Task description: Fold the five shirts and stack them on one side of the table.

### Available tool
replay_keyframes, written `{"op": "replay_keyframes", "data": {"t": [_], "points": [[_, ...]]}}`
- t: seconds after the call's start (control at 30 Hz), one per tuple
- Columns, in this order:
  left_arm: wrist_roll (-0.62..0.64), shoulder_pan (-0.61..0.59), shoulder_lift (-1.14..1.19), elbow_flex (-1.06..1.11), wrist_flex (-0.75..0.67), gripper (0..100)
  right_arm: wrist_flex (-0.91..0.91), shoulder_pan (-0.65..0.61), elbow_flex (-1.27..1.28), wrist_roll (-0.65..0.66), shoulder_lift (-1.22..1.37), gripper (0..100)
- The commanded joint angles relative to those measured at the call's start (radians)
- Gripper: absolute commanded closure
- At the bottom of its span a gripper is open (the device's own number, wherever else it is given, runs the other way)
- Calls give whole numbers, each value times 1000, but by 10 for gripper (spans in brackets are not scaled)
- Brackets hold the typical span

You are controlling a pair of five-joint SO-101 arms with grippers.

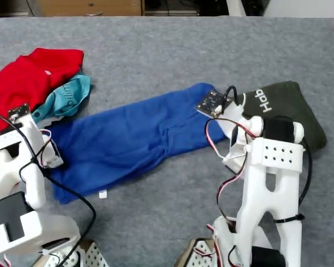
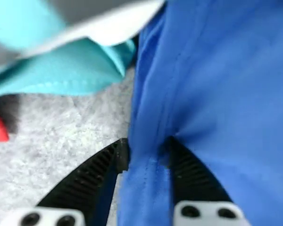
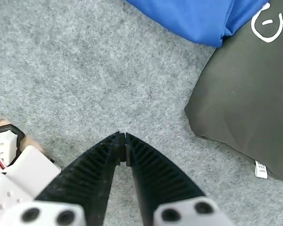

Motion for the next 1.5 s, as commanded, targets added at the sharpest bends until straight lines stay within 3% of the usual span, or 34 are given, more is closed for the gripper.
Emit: {"op": "replay_keyframes", "data": {"t": [0.0, 0.1, 0.37, 0.5, 0.63, 0.83, 1.0, 1.27, 1.47], "points": [[38, 2, 24, 9, -8, 936, -15, -12, -1, -5, -33, 994], [40, 0, 51, -14, -6, 986, -15, -12, -1, -5, -35, 994], [35, -3, 24, -176, 114, 982, -72, -8, -1, -9, -35, 994], [40, 3, -39, -331, 233, 982, -170, -8, 10, -43, -35, 994], [84, 32, -113, -445, 267, 982, -356, -1, 125, -112, -35, 994], [86, 244, -191, -476, 358, 982, -681, 216, 315, -153, -35, 994], [196, 473, -216, -482, 390, 982, -1022, 421, 455, -253, -35, 994], [253, 815, -206, -654, 361, 982, -1542, 473, 728, -451, -35, 994], [253, 951, -205, -706, 215, 982, -1633, 512, 753, -459, -35, 994]]}}
